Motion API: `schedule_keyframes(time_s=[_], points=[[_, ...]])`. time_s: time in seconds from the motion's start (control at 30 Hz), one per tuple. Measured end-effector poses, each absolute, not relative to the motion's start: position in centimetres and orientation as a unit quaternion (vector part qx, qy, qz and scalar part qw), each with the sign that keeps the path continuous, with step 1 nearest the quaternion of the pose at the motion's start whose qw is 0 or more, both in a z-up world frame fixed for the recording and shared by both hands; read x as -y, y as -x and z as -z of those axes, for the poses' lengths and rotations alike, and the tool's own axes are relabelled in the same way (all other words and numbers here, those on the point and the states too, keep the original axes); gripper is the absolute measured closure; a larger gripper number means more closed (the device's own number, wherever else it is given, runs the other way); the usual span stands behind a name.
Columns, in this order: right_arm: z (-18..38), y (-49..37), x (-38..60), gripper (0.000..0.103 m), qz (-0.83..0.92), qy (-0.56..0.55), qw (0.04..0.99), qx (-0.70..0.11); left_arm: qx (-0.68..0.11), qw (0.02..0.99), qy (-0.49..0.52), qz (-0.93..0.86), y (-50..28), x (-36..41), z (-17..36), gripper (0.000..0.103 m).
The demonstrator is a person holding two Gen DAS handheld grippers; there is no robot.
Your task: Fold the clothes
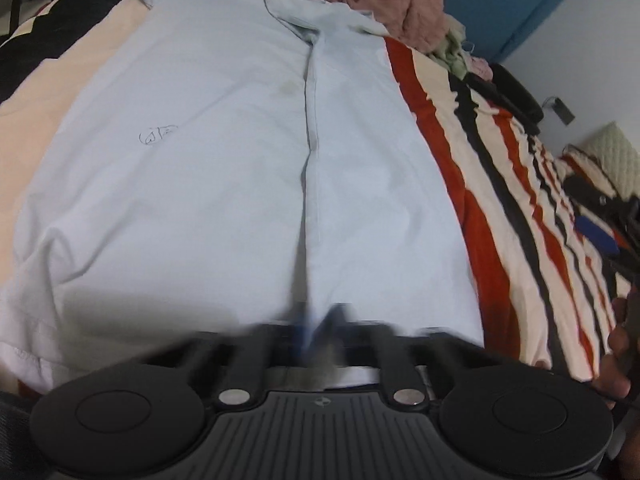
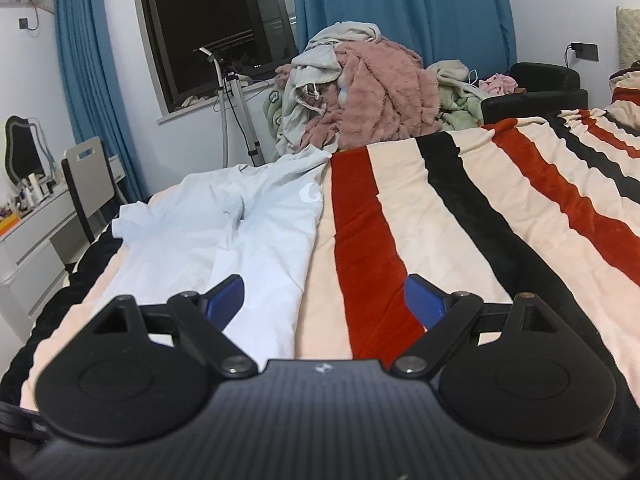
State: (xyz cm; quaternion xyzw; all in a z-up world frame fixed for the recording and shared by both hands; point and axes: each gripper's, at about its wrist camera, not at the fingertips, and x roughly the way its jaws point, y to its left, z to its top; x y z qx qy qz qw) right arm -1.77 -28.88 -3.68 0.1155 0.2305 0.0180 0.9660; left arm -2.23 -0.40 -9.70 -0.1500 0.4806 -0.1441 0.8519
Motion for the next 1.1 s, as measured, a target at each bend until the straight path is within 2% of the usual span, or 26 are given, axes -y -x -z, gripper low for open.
schedule_keyframes(time_s=[0.23, 0.33, 0.4, 0.47, 0.5, 0.57, 0.63, 0.7, 0.8, 1.1], points=[[3.9, 1.9, 28.2, 0.015, -0.023, -0.106, 0.966, -0.235, -0.451, 0.882, 0.056, 0.129, 5.4, 2.5, 9.4, 0.101], [3.9, 2.1, 28.0, 0.015, -0.026, -0.106, 0.966, -0.232, -0.431, 0.892, 0.040, 0.126, 6.4, 3.0, 8.8, 0.097], [3.9, 2.2, 27.9, 0.015, -0.029, -0.106, 0.967, -0.229, -0.426, 0.895, 0.046, 0.120, 6.7, 2.8, 8.5, 0.089], [3.9, 2.5, 27.8, 0.015, -0.031, -0.105, 0.969, -0.223, -0.414, 0.901, 0.049, 0.120, 6.8, 2.6, 7.8, 0.062], [3.8, 2.7, 27.7, 0.015, -0.034, -0.105, 0.969, -0.219, -0.402, 0.906, 0.049, 0.121, 7.0, 2.5, 7.4, 0.055], [3.5, 3.1, 27.5, 0.015, -0.038, -0.105, 0.971, -0.209, -0.380, 0.916, 0.044, 0.121, 7.4, 2.6, 6.6, 0.032], [3.0, 3.6, 27.2, 0.015, -0.040, -0.102, 0.975, -0.195, -0.364, 0.922, 0.037, 0.124, 8.0, 2.6, 5.8, 0.017], [2.3, 4.4, 27.0, 0.015, -0.045, -0.106, 0.977, -0.179, -0.346, 0.929, 0.034, 0.125, 8.5, 2.6, 4.8, 0.014], [1.3, 5.3, 26.6, 0.015, -0.051, -0.111, 0.980, -0.160, -0.315, 0.943, 0.017, 0.111, 9.1, 3.0, 3.0, 0.003], [-2.0, 7.8, 24.8, 0.015, -0.054, -0.114, 0.985, -0.119, -0.239, 0.967, -0.012, 0.082, 10.7, 3.1, -5.5, 0.001]])
